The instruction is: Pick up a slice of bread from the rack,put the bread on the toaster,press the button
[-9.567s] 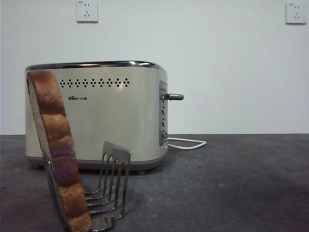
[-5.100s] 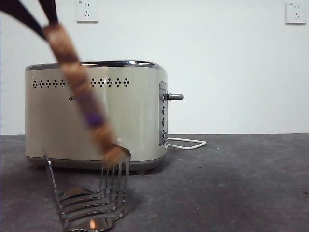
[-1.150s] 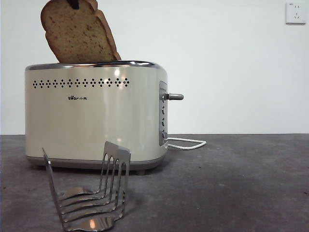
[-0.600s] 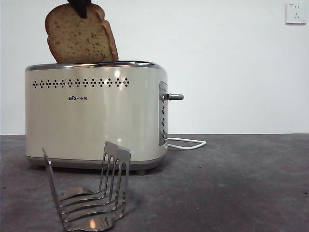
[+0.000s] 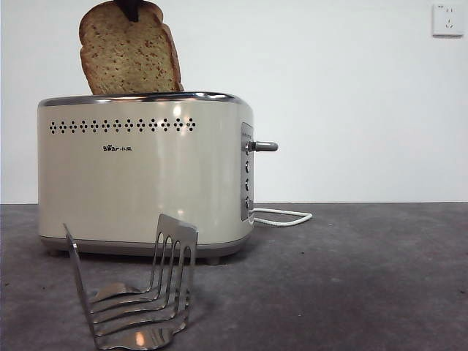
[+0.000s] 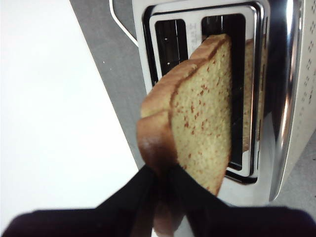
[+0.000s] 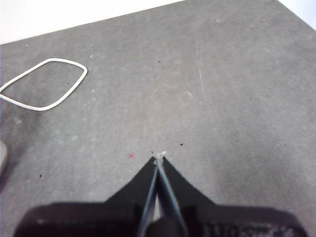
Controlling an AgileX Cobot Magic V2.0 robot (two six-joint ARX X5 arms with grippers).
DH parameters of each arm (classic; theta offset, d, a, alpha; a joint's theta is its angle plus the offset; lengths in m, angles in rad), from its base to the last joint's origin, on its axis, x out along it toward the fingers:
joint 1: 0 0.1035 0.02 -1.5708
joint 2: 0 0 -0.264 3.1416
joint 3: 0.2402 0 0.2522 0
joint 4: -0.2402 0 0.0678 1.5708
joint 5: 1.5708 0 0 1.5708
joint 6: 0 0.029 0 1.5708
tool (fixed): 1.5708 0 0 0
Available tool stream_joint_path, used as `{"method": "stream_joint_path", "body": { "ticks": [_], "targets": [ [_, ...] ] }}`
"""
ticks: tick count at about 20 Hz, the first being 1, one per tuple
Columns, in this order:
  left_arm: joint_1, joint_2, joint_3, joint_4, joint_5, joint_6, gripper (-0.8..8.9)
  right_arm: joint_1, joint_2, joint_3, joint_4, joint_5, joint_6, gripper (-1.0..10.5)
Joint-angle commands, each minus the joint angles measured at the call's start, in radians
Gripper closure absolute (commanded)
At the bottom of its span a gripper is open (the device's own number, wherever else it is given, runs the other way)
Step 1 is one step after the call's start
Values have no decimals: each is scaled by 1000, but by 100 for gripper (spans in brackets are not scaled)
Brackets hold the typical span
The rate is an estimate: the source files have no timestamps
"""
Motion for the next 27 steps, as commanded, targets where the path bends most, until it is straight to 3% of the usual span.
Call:
{"method": "stream_joint_path", "body": {
  "ticks": [1, 4, 8, 13, 17, 20, 25, 27],
  "targets": [
    [-5, 18, -10, -13, -9, 11, 818, 0, 0, 3, 4, 0, 6, 948],
    [-25, 18, -10, -12, -4, 11, 804, 0, 0, 3, 4, 0, 6, 948],
    [-39, 18, -10, -12, 10, 5, 617, 0, 0, 3, 4, 0, 6, 948],
    [-39, 14, -10, -11, 10, -19, 614, 0, 0, 3, 3, 0, 6, 948],
    [-39, 14, -10, 17, 9, -19, 494, 0, 0, 3, 3, 0, 6, 948],
    [-39, 14, -10, 17, 9, -24, 495, 0, 0, 3, -10, 0, 6, 948],
    [-39, 6, -10, 17, 9, -108, 499, 0, 0, 3, -16, -5, 6, 948],
    [-39, -10, -8, 16, 9, -202, 500, 0, 0, 3, -9, -63, 6, 949]
  ]
}}
